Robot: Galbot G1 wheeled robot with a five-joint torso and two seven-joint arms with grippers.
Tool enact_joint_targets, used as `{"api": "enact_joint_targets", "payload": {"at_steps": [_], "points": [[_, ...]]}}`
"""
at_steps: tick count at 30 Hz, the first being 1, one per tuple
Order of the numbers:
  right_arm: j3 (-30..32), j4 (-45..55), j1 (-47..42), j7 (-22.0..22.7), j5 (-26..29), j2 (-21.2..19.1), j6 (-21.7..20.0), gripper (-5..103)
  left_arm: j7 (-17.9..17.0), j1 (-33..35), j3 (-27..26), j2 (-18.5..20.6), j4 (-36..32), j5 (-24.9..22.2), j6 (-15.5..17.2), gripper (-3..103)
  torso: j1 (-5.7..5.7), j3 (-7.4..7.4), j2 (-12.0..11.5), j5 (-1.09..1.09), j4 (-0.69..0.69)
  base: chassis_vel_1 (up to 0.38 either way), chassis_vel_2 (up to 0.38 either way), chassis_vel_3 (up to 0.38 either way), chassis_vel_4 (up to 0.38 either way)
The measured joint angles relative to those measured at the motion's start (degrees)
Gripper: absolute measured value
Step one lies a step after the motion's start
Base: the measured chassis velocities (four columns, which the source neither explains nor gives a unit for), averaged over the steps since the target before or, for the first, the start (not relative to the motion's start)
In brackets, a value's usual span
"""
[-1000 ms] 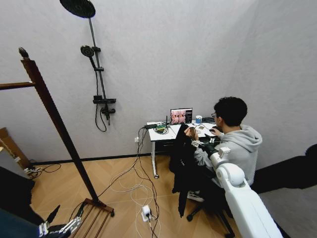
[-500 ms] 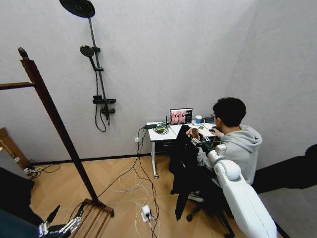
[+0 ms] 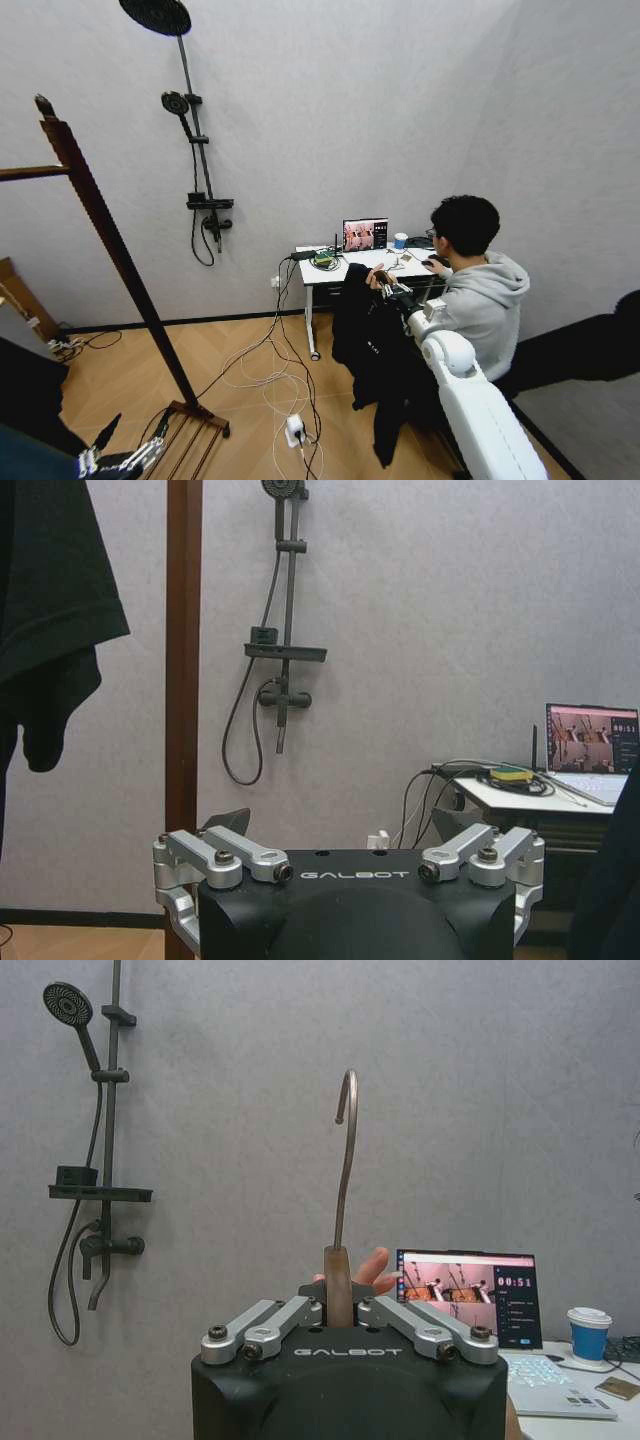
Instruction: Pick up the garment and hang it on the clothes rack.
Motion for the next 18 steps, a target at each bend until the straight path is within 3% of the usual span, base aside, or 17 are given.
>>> {"api": "enact_joint_targets", "payload": {"at_steps": [11, 18], "points": [[1.3, 7.9, -3.1, 0.9, 1.9, -1.4, -0.4, 9, 0.0, 0.0, 0.0, 0.0, 0.0, 0.0, 0.0, 100, 0.00, 0.00, 0.0, 0.01, 0.00, 0.000, 0.000, 0.000, 0.000], [2.1, 15.7, -4.0, 2.2, 3.9, -2.4, -3.2, 9, 0.0, 0.0, 0.0, 0.0, 0.0, 0.0, 0.0, 100, 0.00, 0.00, 0.0, 0.00, 0.00, 0.000, 0.000, 0.000, 0.000]]}}
